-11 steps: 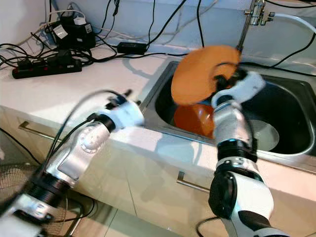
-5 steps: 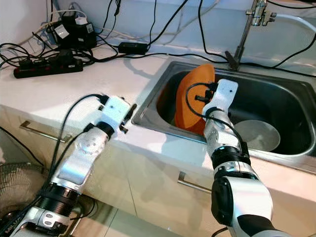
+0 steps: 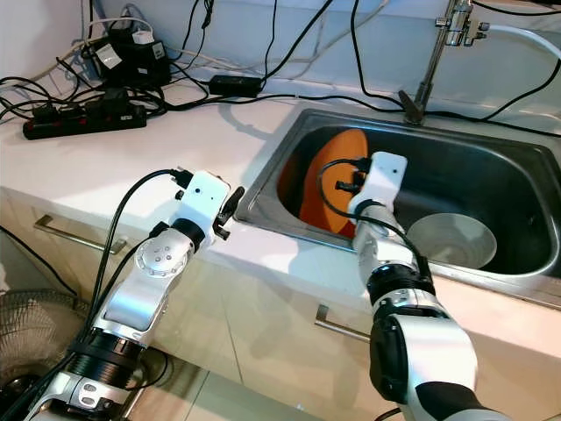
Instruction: Kitchen organization
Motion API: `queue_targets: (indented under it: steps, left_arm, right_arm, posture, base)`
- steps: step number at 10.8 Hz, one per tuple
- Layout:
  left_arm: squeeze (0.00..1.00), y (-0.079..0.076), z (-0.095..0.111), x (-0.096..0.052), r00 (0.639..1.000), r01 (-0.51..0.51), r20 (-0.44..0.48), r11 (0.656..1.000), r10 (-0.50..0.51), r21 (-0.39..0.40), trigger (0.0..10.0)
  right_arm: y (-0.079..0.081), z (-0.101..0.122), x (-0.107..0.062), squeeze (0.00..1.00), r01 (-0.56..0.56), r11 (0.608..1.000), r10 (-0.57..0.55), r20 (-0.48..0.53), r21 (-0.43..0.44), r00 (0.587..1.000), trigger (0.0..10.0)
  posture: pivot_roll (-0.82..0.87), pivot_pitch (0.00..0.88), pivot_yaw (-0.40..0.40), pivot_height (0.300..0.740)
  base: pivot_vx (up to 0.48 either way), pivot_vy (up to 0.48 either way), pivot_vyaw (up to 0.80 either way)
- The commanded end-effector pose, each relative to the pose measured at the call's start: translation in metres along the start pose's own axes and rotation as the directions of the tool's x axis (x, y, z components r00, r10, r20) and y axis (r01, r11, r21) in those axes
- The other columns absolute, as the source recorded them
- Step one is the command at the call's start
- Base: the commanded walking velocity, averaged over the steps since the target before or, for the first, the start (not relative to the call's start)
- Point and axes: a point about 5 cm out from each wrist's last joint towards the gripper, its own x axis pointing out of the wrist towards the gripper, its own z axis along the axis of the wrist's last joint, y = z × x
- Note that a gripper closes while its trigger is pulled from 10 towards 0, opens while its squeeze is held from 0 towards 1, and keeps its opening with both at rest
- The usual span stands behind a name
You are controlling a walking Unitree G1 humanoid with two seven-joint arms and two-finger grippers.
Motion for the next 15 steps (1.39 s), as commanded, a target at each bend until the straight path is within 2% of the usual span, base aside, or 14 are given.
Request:
queue_targets:
  steps: [1, 2, 5, 6, 7, 9, 12, 14, 15]
  left_arm:
    - [0.0, 0.001, 0.001, -0.002, 1.0, 0.008, 0.003, 1.0, -0.008, -0.001, 10.0]
    - [0.0, 0.0, 0.001, -0.002, 1.0, 0.014, -0.001, 1.0, -0.014, 0.003, 10.0]
    - [0.0, -0.001, 0.003, -0.002, 1.0, 0.014, -0.004, 1.0, -0.014, 0.011, 10.0]
    - [0.0, -0.001, 0.003, -0.002, 1.0, 0.009, 0.001, 1.0, -0.009, 0.009, 10.0]
    - [0.0, 0.001, 0.004, -0.001, 1.0, -0.008, 0.016, 1.0, 0.008, -0.002, 10.0]
    - [0.0, 0.001, 0.003, 0.0, 1.0, -0.007, 0.01, 1.0, 0.008, -0.011, 10.0]
    - [0.0, 0.002, 0.003, 0.0, 1.0, -0.014, 0.014, 1.0, 0.014, -0.015, 10.0]
    - [0.0, 0.016, 0.016, -0.001, 0.983, -0.114, 0.137, 0.991, 0.123, -0.065, 10.0]
    - [0.0, 0.028, 0.021, -0.003, 0.961, -0.197, 0.179, 0.976, 0.211, -0.094, 10.0]
  right_arm:
    - [0.009, 0.008, 0.002, 0.8, -0.039, 0.999, 0.04, 0.025, -0.024, 0.999, 10.0]
    - [0.011, 0.007, 0.002, 0.0, -0.042, 0.999, 0.043, 0.023, -0.031, 0.999, 10.0]
    - [0.014, 0.009, 0.002, 0.0, -0.048, 0.997, 0.05, 0.034, -0.053, 0.998, 10.0]
    - [0.013, 0.014, 0.003, 0.0, -0.035, 0.995, 0.041, 0.064, -0.091, 0.997, 10.0]
    - [0.014, 0.027, 0.003, 0.0, -0.021, 0.99, 0.041, 0.138, -0.143, 0.99, 10.0]
    - [0.014, 0.035, 0.003, 0.0, -0.019, 0.977, 0.056, 0.171, -0.213, 0.984, 10.0]
    - [0.012, 0.033, -0.001, 0.0, 0.0, 0.98, 0.043, 0.209, -0.201, 0.977, 10.0]
    - [0.027, 0.042, -0.012, 0.0, -0.049, 0.976, 0.122, 0.348, -0.212, 0.929, 10.0]
    - [0.034, 0.044, -0.018, 0.0, -0.088, 0.976, 0.163, 0.397, -0.2, 0.903, 10.0]
  posture:
    - [0.24, 0.003, 0.028, 0.74]
    - [0.24, 0.004, 0.027, 0.74]
    - [0.24, 0.006, 0.029, 0.74]
    - [0.24, 0.006, 0.028, 0.74]
    - [0.23, 0.01, 0.029, 0.74]
    - [0.22, 0.01, 0.029, 0.74]
    - [0.22, 0.008, 0.031, 0.74]
    - [0.21, 0.008, 0.032, 0.74]
    - [0.2, 0.008, 0.033, 0.74]
  base:
    - [0.0, 0.0, 0.0]
    - [0.0, 0.0, 0.0]
    - [0.0, 0.0, 0.0]
    - [0.0, 0.0, 0.0]
    - [0.0, 0.0, 0.0]
    - [0.0, 0.0, 0.0]
    - [0.0, 0.0, 0.0]
    - [0.0, 0.0, 0.0]
    - [0.0, 0.0, 0.0]
